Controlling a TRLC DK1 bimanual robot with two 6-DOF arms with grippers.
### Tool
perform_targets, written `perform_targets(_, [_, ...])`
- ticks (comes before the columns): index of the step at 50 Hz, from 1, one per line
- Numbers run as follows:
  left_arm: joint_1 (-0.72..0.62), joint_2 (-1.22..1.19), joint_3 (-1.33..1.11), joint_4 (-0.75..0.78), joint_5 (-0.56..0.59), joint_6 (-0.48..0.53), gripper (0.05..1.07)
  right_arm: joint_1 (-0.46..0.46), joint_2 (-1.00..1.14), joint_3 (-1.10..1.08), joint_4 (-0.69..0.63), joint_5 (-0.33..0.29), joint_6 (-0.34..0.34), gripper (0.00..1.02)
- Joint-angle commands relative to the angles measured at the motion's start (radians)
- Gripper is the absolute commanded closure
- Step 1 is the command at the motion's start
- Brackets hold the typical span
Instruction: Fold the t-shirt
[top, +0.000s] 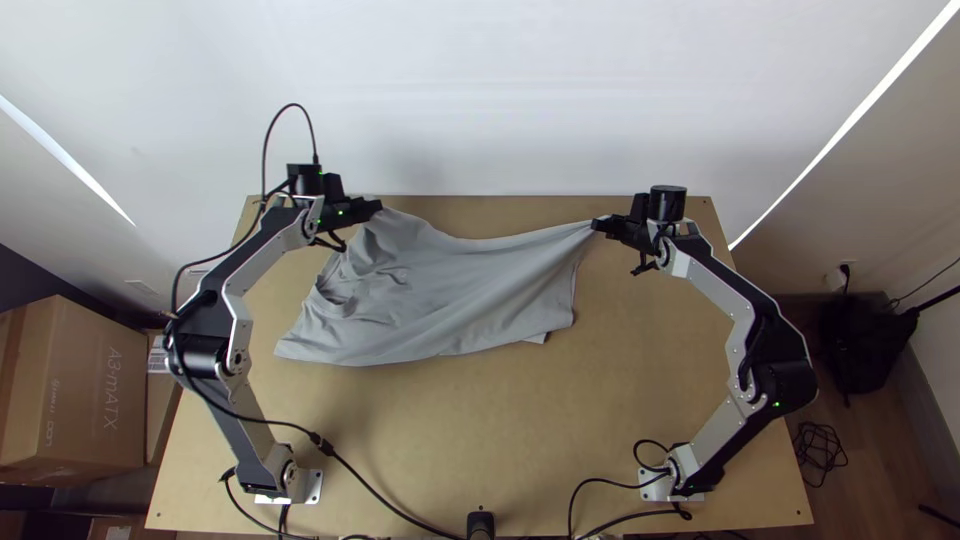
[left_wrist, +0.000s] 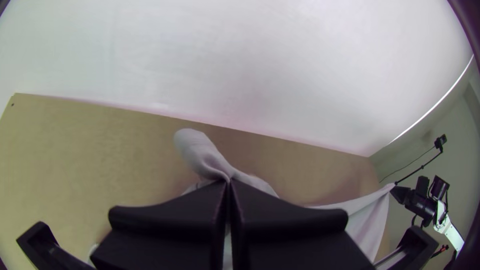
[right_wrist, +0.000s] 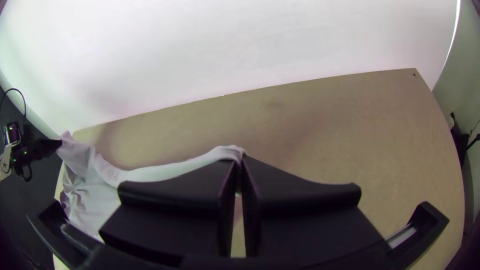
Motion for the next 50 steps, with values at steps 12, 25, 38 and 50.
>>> perform_targets(12, [-0.075,0.162,0.171,0.003,-0.036,-0.006,1.05,-0.035,0.016,-0.023,0.017,0.053,0.022,1.00])
perform_targets(25, [-0.136,0.171,0.240,-0.018,-0.039,-0.015,1.05,-0.066,-0.079,-0.144,0.013,0.075,0.017,1.00])
perform_targets(38, [-0.172,0.173,0.327,-0.052,-0.042,-0.041,1.05,-0.044,-0.263,-0.301,-0.032,0.096,-0.035,1.00])
perform_targets(50, [-0.141,0.110,0.493,-0.153,-0.070,-0.063,1.05,0.152,-0.515,-0.347,-0.078,0.086,-0.118,1.00])
